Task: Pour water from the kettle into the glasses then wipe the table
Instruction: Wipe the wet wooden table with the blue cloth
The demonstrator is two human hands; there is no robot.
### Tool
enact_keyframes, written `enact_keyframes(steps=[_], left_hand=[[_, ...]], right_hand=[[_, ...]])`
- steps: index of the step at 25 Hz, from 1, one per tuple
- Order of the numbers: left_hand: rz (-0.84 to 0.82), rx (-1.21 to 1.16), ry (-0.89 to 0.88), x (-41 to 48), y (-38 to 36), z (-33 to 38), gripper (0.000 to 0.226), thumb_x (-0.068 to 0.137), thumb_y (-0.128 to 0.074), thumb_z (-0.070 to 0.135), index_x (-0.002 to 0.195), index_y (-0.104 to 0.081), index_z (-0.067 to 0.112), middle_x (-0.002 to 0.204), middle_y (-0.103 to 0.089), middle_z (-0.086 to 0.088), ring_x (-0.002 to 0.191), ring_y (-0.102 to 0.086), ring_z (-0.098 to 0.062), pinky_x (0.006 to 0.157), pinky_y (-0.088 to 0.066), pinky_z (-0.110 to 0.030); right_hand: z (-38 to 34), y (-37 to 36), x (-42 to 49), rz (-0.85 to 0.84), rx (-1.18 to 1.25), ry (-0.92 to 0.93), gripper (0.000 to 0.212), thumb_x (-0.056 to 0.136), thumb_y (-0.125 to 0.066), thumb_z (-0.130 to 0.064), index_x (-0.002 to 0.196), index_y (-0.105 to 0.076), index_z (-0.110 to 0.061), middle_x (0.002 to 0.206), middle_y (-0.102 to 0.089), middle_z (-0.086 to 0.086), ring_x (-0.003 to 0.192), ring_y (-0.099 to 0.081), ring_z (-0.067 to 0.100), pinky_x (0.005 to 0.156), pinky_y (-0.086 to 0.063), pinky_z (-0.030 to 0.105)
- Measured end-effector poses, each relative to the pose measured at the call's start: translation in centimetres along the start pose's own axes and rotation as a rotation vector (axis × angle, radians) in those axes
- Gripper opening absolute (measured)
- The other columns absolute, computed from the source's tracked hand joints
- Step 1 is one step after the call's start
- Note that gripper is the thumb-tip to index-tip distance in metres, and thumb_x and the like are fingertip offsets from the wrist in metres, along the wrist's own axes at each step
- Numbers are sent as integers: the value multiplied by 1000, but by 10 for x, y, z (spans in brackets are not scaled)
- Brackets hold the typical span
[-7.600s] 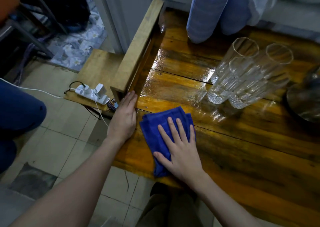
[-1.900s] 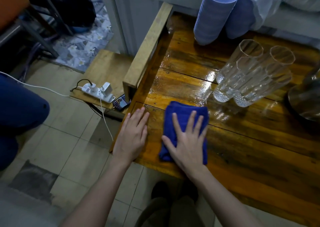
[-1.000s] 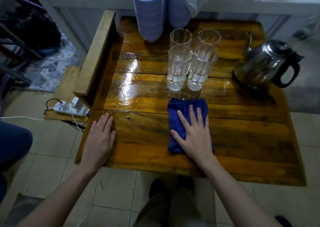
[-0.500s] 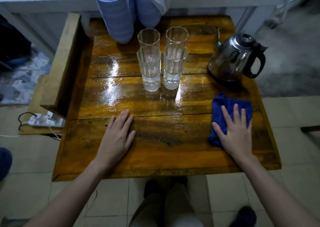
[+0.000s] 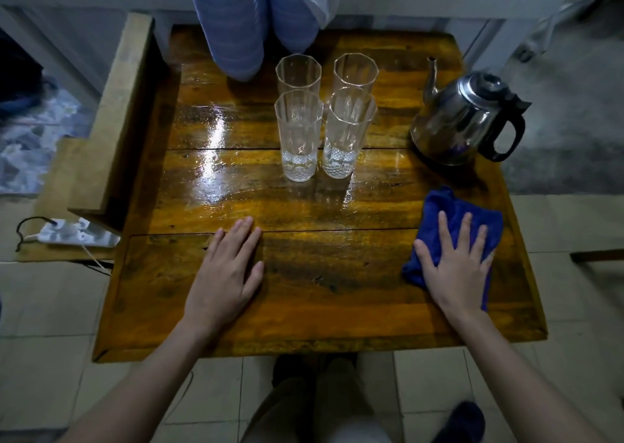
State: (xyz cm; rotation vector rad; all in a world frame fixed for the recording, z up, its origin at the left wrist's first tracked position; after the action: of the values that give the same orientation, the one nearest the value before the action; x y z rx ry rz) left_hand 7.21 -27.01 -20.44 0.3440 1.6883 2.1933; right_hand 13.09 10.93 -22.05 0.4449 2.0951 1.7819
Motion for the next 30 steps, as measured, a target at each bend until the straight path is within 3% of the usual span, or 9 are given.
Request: enact_keyframes(steps=[6,15,20,24,28,30], left_hand=[[15,-3,-15,1,1,0,60,97,-34,42,150,-27,15,159,-21,-4,148,-11,-14,121,-10,-40],[42,38,-11,0,2,0,53,100,-29,34,149,-30,14,158,-25,-6,147,-17,-17,120,-17,-42],[-9,149,13,-1,-4,3,53,100,-26,31,150,-26,13,158,-24,-10,147,-18,-21,118,-19,-45],[-14,200,202,-2,-6,24,59,100,-21,40,151,-22,11,159,-19,-12,148,-14,-25,117,-17,-52],[-77,232,85,7,-26,90,64,99,-22,48,151,-23,10,159,-18,-13,147,-16,-26,116,-20,-53],[-75,211,134,12,-33,105,63,99,-21,47,151,-24,10,159,-17,-12,148,-14,-25,116,-19,-53]], right_hand=[[-60,-8,-9,-44,-2,69,77,88,-15,-73,154,-9,-34,164,-4,10,148,0,42,114,-12,67],[-174,-25,-68,-114,12,404,76,90,-27,-72,154,-9,-35,164,2,7,149,8,37,118,-1,58],[-167,-23,-65,-130,75,474,76,89,-29,-72,154,-13,-36,164,0,5,150,9,32,119,-3,55],[-157,-20,-61,-130,97,518,75,89,-29,-72,153,-16,-35,164,-2,4,150,7,29,120,-6,55],[-127,-14,-48,-130,113,509,76,89,-29,-72,153,-16,-35,164,-3,4,150,5,28,120,-7,55],[-103,-11,-39,-130,101,489,76,88,-27,-72,154,-14,-35,164,-1,4,150,6,27,119,-8,55]])
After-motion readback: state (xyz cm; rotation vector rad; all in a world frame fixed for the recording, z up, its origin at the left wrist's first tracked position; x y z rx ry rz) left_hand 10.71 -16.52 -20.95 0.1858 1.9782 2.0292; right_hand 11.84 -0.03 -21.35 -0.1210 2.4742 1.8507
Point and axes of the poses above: each hand's wrist, its own x-axis towards the middle knuckle, its own y-axis out of the back of the hand, z = x × y, the point moved 8 cm from there along x, towards the middle knuckle
